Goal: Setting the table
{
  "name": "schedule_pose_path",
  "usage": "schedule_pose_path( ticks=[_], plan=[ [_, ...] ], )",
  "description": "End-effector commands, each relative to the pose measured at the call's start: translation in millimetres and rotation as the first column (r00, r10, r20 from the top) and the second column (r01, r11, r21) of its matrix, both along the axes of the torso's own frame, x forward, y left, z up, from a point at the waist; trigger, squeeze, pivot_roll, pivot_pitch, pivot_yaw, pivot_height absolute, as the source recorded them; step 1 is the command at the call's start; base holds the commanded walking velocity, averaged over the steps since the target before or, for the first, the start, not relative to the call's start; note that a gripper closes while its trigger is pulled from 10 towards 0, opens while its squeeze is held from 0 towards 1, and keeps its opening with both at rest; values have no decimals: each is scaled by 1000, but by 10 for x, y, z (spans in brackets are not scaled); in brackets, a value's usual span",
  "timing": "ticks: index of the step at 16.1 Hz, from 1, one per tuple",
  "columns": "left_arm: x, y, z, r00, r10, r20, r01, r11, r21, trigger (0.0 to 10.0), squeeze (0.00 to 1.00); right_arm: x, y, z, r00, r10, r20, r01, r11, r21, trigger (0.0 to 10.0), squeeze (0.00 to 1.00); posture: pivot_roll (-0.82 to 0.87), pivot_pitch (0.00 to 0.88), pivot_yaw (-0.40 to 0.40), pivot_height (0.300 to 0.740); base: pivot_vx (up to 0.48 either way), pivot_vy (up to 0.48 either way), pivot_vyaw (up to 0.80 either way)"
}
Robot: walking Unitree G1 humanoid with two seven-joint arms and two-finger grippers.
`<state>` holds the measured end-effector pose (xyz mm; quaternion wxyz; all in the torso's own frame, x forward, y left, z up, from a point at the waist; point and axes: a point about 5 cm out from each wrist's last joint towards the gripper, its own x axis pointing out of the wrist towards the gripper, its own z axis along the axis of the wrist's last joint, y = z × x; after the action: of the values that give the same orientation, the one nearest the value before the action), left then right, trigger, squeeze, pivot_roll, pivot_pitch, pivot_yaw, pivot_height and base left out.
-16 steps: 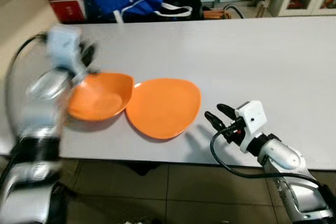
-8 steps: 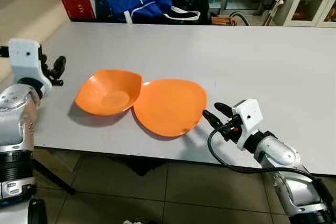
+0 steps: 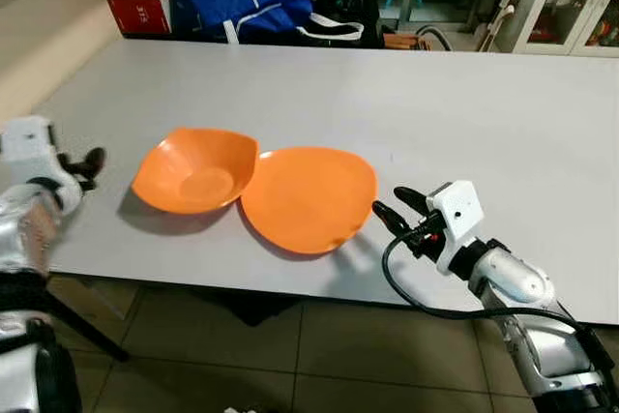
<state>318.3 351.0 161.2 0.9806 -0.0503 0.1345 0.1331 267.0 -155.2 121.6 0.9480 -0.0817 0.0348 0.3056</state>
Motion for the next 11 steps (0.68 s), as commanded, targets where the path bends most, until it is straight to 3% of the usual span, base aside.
schedule_pose_path(
  ticks=[1, 3, 7, 9, 11],
  plan=[
    [-30, 181, 97, 997, 72, 36, -70, 996, -50, 10000, 0, -35, -59, 22, 1000, -2, 4, 2, 1000, -13, 10000, 0, -206, 0, 63, 740, 0, 0, 0],
    [-13, 204, 102, 995, 87, 51, -80, 990, -112, 10000, 0, -51, -77, 16, 1000, -6, 1, 6, 1000, -16, 10000, 0, -211, 0, 62, 740, 0, 0, 0],
    [86, 76, 113, 995, 42, 93, -20, 976, -219, 10000, 0, -55, -67, 18, 1000, -4, 2, 4, 1000, -16, 10000, 0, -210, 0, 64, 740, 0, 0, 0],
    [144, -143, -77, 996, -62, 65, 79, 945, -319, 10000, 0, -33, -34, 29, 1000, -3, 6, 3, 1000, -7, 10000, 0, -209, 0, 65, 740, 0, 0, 0],
    [157, -205, -106, 992, -84, 93, 109, 945, -309, 10000, 0, -30, -25, 31, 1000, -8, 14, 8, 1000, 0, 10000, 0, -215, 0, 73, 740, 0, 0, 0]
  ],
)
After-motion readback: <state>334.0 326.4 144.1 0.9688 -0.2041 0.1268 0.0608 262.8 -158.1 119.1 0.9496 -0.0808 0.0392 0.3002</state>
